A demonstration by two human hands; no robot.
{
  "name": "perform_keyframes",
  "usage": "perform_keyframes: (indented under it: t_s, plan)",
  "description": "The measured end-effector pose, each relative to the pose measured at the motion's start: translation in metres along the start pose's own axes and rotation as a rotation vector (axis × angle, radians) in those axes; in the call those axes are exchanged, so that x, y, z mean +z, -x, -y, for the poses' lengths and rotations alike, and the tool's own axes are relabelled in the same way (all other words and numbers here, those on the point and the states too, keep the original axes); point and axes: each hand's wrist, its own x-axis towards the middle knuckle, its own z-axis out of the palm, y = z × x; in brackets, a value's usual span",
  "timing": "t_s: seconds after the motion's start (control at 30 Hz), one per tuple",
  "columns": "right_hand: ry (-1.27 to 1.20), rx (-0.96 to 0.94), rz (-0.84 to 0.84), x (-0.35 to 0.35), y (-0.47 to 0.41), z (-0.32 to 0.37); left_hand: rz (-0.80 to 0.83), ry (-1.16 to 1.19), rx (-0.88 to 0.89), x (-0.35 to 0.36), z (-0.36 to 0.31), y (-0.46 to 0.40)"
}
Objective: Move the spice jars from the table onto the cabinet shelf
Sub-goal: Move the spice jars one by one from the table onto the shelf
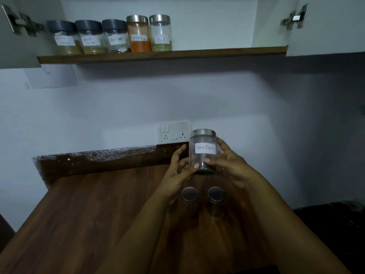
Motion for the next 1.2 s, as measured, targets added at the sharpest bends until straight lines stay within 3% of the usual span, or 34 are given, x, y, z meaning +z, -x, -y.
perform_keyframes:
  t_s: [0.3, 0.57, 0.8, 1.03, 1.1, 1.2]
  plan:
    - [0.101, -0.235, -0.013, 0.016, -0.028, 0.083, -0.014, -0.237, 0.222, -0.005, -0.089, -0.040]
    - [0.309, -0.460, 0.037, 0.029, -0.085, 0.177, -0.105, -0.308, 0.549, -0.021, -0.161, -0.102]
    - [0.330, -0.551, -0.066, 0.043, -0.150, 0.235, -0.050, -0.335, 0.624, -0.048, -0.226, -0.176]
    - [0.444, -0.566, -0.164, 0.035, -0.204, 0.264, -0.092, -0.298, 0.619, -0.058, -0.240, -0.235]
    - [0.470, -0.537, -0.180, 0.027, -0.218, 0.271, -0.104, -0.406, 0.641, -0.061, -0.242, -0.249]
    - [0.591, -0.488, -0.256, 0.014, -0.240, 0.279, -0.338, -0.901, 0.780, -0.070, -0.238, -0.272]
